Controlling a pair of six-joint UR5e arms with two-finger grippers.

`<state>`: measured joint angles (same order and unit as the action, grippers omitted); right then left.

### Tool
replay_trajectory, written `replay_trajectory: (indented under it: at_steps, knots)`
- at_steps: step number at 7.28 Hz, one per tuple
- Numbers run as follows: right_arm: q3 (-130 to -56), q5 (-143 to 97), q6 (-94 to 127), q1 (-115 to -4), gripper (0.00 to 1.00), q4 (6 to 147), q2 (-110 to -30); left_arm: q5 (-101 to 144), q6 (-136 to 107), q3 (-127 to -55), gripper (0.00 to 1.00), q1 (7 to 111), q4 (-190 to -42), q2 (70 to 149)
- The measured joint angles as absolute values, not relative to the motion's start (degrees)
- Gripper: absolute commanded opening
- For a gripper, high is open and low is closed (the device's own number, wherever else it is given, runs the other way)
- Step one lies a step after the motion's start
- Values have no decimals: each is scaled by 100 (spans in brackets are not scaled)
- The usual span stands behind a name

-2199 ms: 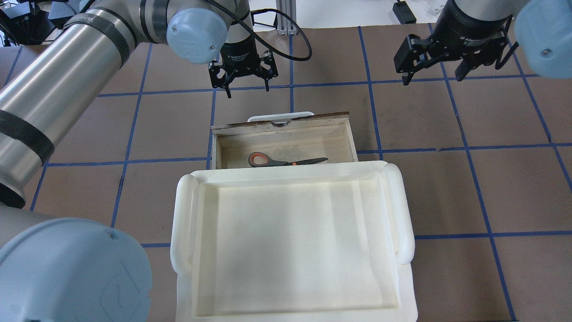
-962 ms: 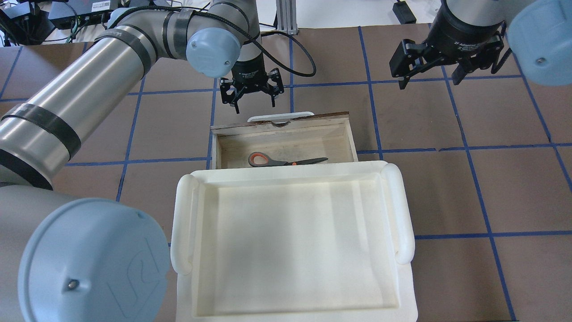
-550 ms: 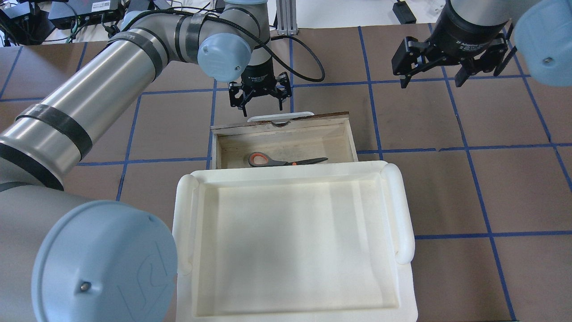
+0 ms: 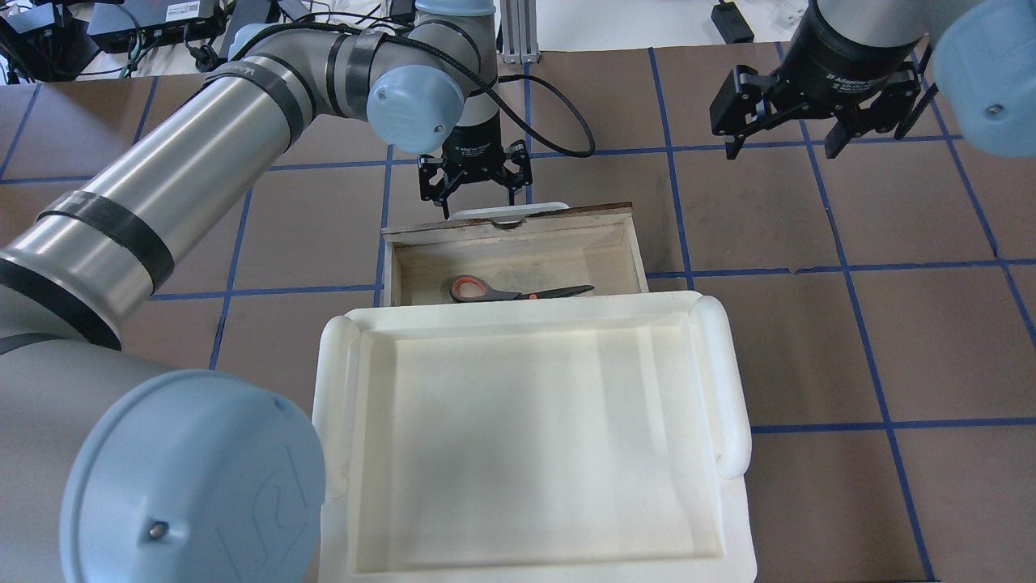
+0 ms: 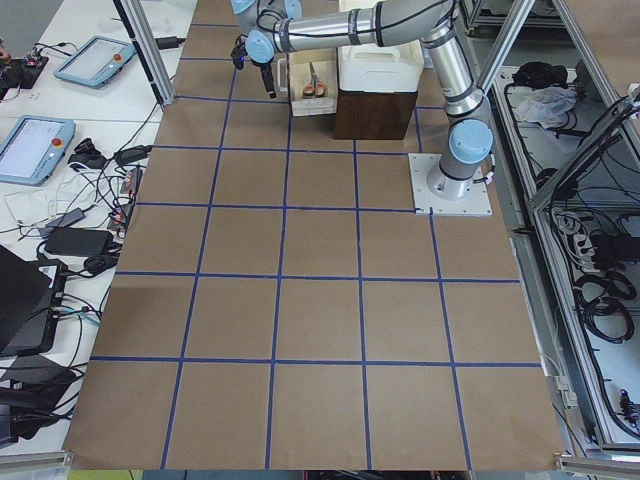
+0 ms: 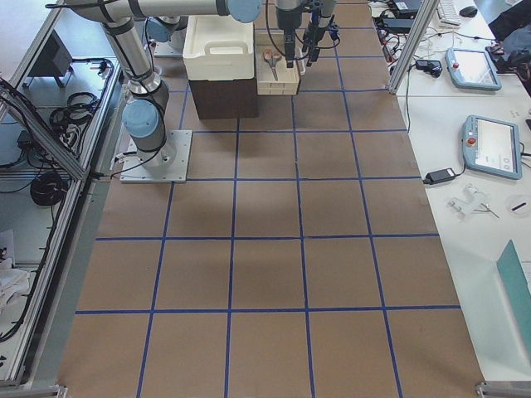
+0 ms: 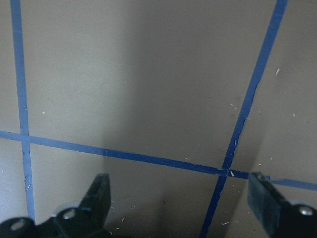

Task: Put scissors in drawer and close it
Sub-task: 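Move the left gripper over the drawer front while the right gripper rests, then lower the left gripper behind the drawer front and push it away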

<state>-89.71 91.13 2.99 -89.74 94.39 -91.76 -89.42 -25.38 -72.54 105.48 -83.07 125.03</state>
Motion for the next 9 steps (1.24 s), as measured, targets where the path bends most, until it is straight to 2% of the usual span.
replay_trajectory:
  at_steps: [9]
  knots:
    - [-8974,9141,289,-8974,100,9431,-9176,-8902,-2487,-7377,100,10571,-8746,12291]
